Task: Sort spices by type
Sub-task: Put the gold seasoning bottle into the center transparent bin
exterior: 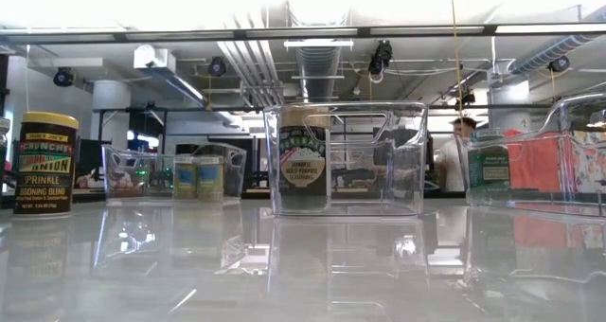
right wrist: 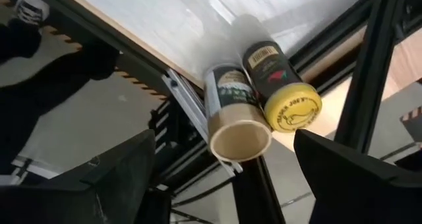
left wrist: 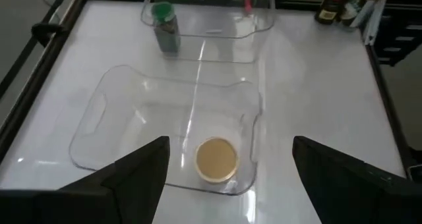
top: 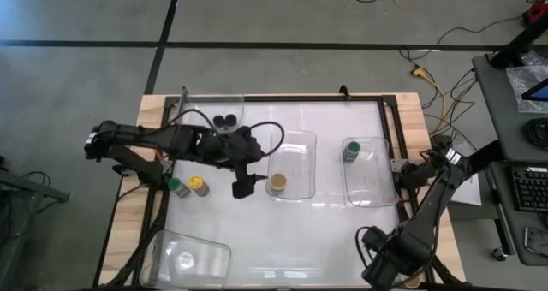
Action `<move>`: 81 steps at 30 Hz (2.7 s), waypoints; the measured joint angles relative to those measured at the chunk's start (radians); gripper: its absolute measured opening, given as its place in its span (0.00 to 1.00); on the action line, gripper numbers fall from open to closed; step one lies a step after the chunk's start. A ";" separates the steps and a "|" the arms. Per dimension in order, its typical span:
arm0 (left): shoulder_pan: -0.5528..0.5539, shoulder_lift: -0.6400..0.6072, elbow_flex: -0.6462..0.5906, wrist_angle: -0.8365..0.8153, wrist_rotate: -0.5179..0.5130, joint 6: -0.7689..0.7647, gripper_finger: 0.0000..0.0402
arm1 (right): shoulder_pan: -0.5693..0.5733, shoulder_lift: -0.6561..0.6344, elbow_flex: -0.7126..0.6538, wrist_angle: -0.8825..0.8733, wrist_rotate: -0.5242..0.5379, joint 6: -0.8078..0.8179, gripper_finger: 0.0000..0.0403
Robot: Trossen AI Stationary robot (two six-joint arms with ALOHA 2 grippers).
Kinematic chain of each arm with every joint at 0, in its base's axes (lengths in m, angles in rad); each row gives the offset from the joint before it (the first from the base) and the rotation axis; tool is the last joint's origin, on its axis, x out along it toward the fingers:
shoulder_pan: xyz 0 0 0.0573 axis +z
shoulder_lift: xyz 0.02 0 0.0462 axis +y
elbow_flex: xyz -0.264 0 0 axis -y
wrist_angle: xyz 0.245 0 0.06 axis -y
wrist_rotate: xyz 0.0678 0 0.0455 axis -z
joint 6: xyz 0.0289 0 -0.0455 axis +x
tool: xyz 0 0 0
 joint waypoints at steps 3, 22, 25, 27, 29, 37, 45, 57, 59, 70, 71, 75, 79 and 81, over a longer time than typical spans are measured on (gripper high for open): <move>-0.004 0.003 0.000 0.027 -0.001 0.002 0.76 | 0.013 0.009 0.000 0.004 -0.003 0.000 0.87; -0.004 0.037 0.000 0.067 -0.050 0.033 0.76 | 0.070 0.033 -0.154 0.274 -0.239 0.267 0.87; -0.004 0.037 0.000 0.066 -0.050 0.033 0.76 | 0.069 0.033 -0.208 0.272 -0.275 0.266 0.87; -0.004 0.037 0.000 0.065 -0.050 0.033 0.76 | 0.070 0.031 -0.233 0.277 -0.303 0.258 0.87; -0.004 0.037 0.000 0.063 -0.050 0.033 0.76 | 0.070 0.028 -0.241 0.274 -0.308 0.246 0.87; -0.004 0.037 0.000 0.062 -0.050 0.029 0.76 | 0.070 0.021 -0.306 0.306 -0.340 0.168 0.87; -0.004 0.037 0.000 0.062 -0.050 0.029 0.76 | 0.072 0.020 -0.377 0.405 -0.355 0.135 0.87; -0.004 0.037 -0.006 0.057 -0.050 0.021 0.76 | 0.072 0.020 -0.387 0.441 -0.350 0.127 0.87; -0.004 0.037 -0.006 0.057 -0.050 0.017 0.76 | 0.072 0.019 -0.387 0.461 -0.349 0.142 0.87; -0.004 0.037 -0.006 0.055 -0.050 0.010 0.76 | 0.062 0.019 -0.354 0.480 -0.219 0.196 0.87; -0.004 0.037 -0.006 0.055 -0.050 0.010 0.76 | 0.062 0.019 -0.352 0.480 -0.214 0.198 0.87; -0.004 0.037 -0.006 0.055 -0.050 0.010 0.76 | 0.062 0.019 -0.348 0.479 -0.192 0.208 0.87; -0.004 0.037 -0.006 0.055 -0.050 0.010 0.76 | 0.055 0.019 -0.344 0.480 -0.155 0.225 0.87; -0.003 0.037 -0.006 0.054 -0.050 0.005 0.76 | 0.054 0.019 -0.343 0.480 -0.137 0.236 0.87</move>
